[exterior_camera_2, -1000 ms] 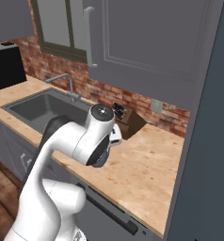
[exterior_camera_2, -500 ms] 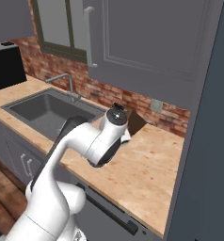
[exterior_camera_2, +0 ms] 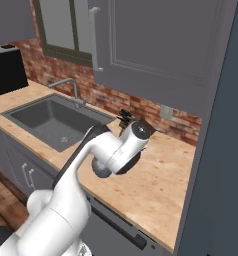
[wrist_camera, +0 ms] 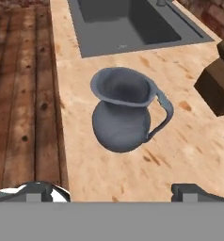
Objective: Move the sausage and scallops from the second highest shelf to the top shelf to make space. Then, place the pitcher from the counter on the cleared second highest shelf.
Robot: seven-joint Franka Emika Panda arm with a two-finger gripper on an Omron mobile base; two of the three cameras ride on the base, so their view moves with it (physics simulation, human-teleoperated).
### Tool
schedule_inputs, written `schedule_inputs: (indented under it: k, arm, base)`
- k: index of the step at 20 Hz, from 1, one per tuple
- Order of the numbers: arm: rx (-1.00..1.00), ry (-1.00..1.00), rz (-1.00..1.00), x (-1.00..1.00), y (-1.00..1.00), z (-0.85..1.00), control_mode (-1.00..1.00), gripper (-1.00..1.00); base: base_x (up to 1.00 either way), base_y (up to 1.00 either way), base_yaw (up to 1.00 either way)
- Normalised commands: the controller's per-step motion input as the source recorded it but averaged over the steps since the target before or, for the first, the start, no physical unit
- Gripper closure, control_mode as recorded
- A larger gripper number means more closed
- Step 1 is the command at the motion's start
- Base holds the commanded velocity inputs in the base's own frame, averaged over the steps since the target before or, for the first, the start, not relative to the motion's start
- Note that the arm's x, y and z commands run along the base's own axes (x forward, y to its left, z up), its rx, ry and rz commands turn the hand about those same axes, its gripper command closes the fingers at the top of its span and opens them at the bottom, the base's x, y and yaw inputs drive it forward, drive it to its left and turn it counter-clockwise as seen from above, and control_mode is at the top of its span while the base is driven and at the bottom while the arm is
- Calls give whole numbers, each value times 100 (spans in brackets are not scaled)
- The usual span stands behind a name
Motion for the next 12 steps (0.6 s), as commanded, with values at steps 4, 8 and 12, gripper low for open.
schedule_inputs:
  k: [4, 8, 12]
  arm:
    - [0, -12, 20, 30, -11, -12, -100, -100]
    - [0, -9, 14, 21, 0, -1, -100, -100]
    - [0, -4, 8, 17, 6, 0, -100, -100]
  base:
    - [0, 0, 0]
    - [0, 0, 0]
    - [0, 0, 0]
